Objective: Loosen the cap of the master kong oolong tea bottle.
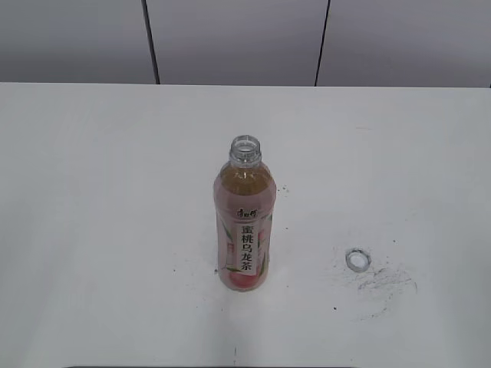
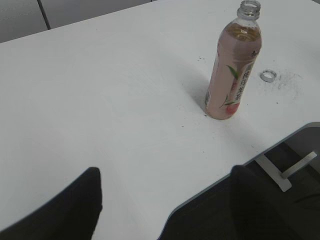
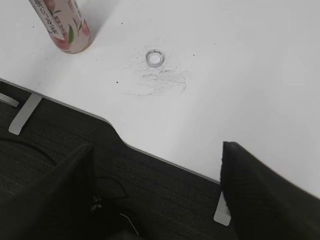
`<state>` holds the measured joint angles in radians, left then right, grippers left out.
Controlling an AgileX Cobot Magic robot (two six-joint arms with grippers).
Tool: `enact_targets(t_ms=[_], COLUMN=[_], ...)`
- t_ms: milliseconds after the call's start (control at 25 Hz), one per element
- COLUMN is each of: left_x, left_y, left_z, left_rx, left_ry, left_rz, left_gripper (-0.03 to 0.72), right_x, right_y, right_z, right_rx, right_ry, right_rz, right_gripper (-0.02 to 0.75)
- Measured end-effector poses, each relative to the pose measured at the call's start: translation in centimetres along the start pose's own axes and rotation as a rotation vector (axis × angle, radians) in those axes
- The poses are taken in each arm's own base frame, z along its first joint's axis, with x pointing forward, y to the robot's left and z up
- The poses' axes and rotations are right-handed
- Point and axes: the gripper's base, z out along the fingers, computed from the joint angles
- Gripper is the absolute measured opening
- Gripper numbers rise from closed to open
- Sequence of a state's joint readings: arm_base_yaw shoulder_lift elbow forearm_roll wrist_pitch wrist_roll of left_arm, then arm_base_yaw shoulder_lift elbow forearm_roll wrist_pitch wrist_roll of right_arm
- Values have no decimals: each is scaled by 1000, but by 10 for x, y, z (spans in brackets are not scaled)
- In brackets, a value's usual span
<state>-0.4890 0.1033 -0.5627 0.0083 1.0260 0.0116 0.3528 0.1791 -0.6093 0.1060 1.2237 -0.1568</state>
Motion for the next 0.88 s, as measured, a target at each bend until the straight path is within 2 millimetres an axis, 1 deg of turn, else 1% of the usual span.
enact_targets(t_ms=[80, 200, 440, 600, 880], left_x=[0, 0, 0, 0, 1], left_y=[0, 0, 0, 0, 0], left_z=[0, 0, 0, 0, -1], left_rx=[0, 1, 1, 1, 0], left_ry=[0, 0, 0, 0, -10], left_rz=[1, 1, 2, 2, 3], left_gripper=[471, 468, 455, 447, 447], right_x=[12, 17, 16, 15, 15], right_y=[1, 2, 0, -1, -1], right_z=[3, 1, 4, 12, 12], right_rx=[1, 7, 19, 25, 29], right_ry=[-12, -32, -62, -92, -102], right_rz=[2, 1, 0, 13, 28], right_gripper=[586, 586, 586, 586, 586])
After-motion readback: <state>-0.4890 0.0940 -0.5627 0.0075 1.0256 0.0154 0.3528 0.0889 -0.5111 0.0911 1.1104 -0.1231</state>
